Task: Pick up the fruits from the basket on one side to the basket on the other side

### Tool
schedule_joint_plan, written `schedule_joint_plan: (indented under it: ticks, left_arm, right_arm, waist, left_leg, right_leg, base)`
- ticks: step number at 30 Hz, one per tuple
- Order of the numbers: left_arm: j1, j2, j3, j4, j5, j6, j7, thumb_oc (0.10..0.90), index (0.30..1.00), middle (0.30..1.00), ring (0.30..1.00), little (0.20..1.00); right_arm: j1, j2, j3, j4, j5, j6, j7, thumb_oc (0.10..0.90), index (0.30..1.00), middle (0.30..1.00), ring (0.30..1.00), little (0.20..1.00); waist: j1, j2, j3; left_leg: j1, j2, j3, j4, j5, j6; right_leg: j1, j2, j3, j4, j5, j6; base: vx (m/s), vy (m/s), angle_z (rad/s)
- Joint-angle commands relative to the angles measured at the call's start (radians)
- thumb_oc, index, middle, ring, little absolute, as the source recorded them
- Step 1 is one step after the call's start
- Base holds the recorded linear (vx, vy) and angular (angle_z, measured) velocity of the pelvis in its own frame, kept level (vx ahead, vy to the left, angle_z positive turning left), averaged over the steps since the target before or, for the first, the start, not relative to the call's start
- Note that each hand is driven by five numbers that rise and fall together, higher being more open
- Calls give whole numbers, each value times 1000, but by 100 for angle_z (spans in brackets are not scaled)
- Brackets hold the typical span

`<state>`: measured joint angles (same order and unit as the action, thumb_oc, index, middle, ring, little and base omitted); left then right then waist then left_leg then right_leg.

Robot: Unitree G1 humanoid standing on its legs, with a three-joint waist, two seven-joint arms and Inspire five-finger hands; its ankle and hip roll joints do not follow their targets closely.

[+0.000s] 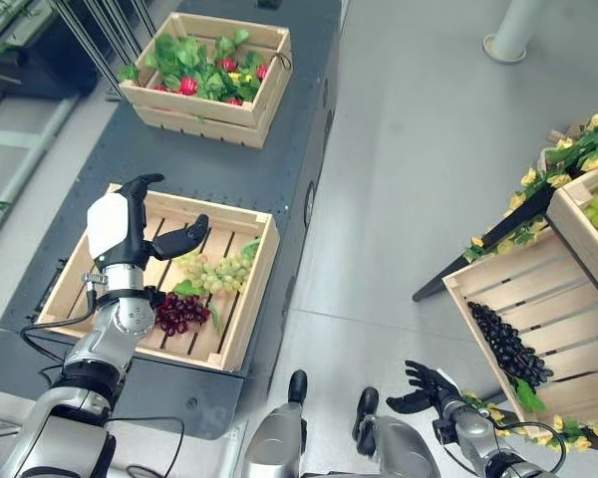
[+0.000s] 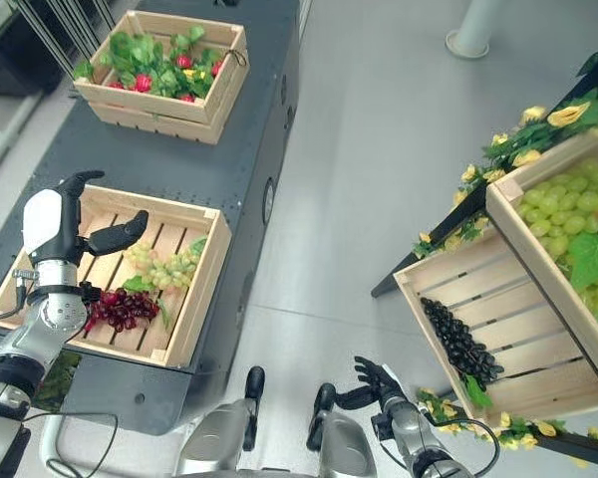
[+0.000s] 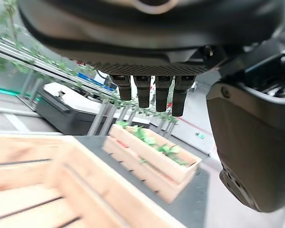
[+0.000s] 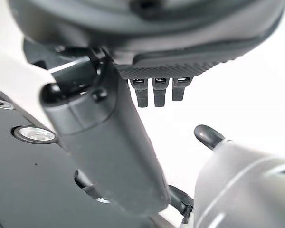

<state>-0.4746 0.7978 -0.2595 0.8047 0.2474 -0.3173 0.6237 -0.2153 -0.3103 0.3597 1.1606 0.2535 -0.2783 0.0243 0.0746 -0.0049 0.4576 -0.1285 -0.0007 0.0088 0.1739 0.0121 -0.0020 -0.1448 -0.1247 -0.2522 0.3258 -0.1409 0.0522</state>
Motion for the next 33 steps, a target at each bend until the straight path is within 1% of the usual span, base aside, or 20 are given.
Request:
schedule_joint_plan:
  ticks: [1,3,5,7,9,10,13,15,17,19,21,23,27,30,33]
  left_arm:
    - [-107,97,52,-14,30,13,105,800,900,900,900,900]
    - [-127,113,43,6,50,22,111,800,900,900,900,900]
    - [-160,132,15,28,72,47,118,800,900,900,900,900]
    - [-188,146,-4,41,100,52,113,800,900,900,900,900]
    - [-207,159,-31,49,118,49,108,800,900,900,900,900]
    - [-224,170,-53,50,143,67,82,800,900,900,900,900]
    - [-263,201,-104,53,156,93,62,800,900,900,900,900]
    - [-290,221,-129,61,160,75,58,800,900,900,900,900]
    - [-302,230,-148,53,163,63,56,800,900,900,900,900]
    - [-318,236,-168,44,208,50,50,800,900,900,900,900]
    - [-343,262,-230,16,264,51,21,800,900,900,900,900]
    - [-350,273,-253,-4,284,67,12,800,900,900,900,900]
    - [-375,299,-290,0,300,73,-13,800,900,900,900,900]
    - [-404,319,-316,-21,318,120,0,800,900,900,900,900]
    - [-448,333,-340,-6,338,140,8,800,900,900,900,900]
  right_arm:
    - [39,-40,-3,-87,39,-84,-36,800,900,900,900,900]
    - [24,-49,2,-97,45,-85,-43,800,900,900,900,900]
    - [-1,-60,8,-101,67,-84,-45,800,900,900,900,900]
    - [-19,-69,7,-104,82,-87,-40,800,900,900,900,900]
    - [-26,-77,8,-104,85,-87,-35,800,900,900,900,900]
    - [-28,-86,5,-108,78,-85,-30,800,900,900,900,900]
    - [-35,-104,7,-108,70,-79,-27,800,900,900,900,900]
    - [-47,-114,9,-95,53,-67,-23,800,900,900,900,900]
    - [-52,-117,17,-89,40,-68,-18,800,900,900,900,900]
    - [-61,-119,25,-86,53,-74,-13,800,900,900,900,900]
    - [-77,-125,31,-94,52,-84,1,800,900,900,900,900]
    - [-82,-132,39,-115,36,-96,4,800,900,900,900,900]
    - [-89,-147,48,-157,68,-110,-2,800,900,900,900,900]
    - [-97,-154,48,-189,87,-107,-5,800,900,900,900,900]
    - [-94,-154,50,-197,89,-111,-4,800,900,900,900,900]
  waist:
    - [-6,11,-15]
    - [-5,3,8]
    - [-2,-11,35]
    - [0,-22,56]
    - [-2,-25,62]
    - [-4,-26,62]
    - [-7,-27,62]
    - [-6,-26,62]
    - [-4,-28,62]
    - [-1,-30,62]
    - [2,-26,62]
    - [2,-23,62]
    - [-1,-22,62]
    - [2,-31,62]
    - [-2,-43,62]
  left_leg:
    - [-92,-27,69,204,-151,35]
    - [-132,-20,75,238,-158,35]
    - [-188,-14,80,284,-165,35]
    - [-231,-9,84,314,-172,37]
    - [-267,-6,86,332,-174,36]
    - [-303,-4,88,344,-176,37]
    - [-360,-3,89,357,-173,38]
    - [-405,-1,88,370,-174,39]
    - [-428,0,86,376,-175,41]
    - [-451,1,86,385,-177,42]
    - [-477,-4,81,392,-178,40]
    - [-493,-7,80,401,-181,38]
    - [-521,-8,79,426,-190,38]
    - [-535,-7,73,430,-190,36]
    - [-553,-1,71,444,-195,37]
  right_leg:
    - [-53,-11,-10,166,-67,-38]
    - [-90,-13,-8,194,-81,-44]
    - [-142,-17,-9,241,-92,-50]
    - [-183,-17,-10,275,-98,-54]
    - [-218,-15,-9,295,-100,-55]
    - [-253,-14,-7,308,-102,-56]
    - [-312,-10,-2,326,-100,-56]
    - [-357,-9,-2,341,-99,-56]
    - [-382,-9,-6,350,-99,-56]
    - [-403,-8,-8,361,-99,-56]
    - [-431,-7,-7,375,-100,-55]
    - [-445,-7,-5,381,-103,-54]
    - [-473,-8,-1,399,-106,-54]
    - [-485,-5,-4,407,-106,-52]
    - [-500,-4,-5,414,-103,-50]
  base:
    - [-105,96,16]
    - [-101,50,9]
    - [-93,41,-1]
    - [-70,31,-3]
    - [-40,45,-5]
    - [-31,53,1]
    - [-22,43,5]
    - [-8,16,1]
    - [7,16,5]
    - [10,8,7]
    - [11,21,14]
    - [13,36,13]
    - [9,20,1]
    - [0,0,0]
    - [0,0,0]
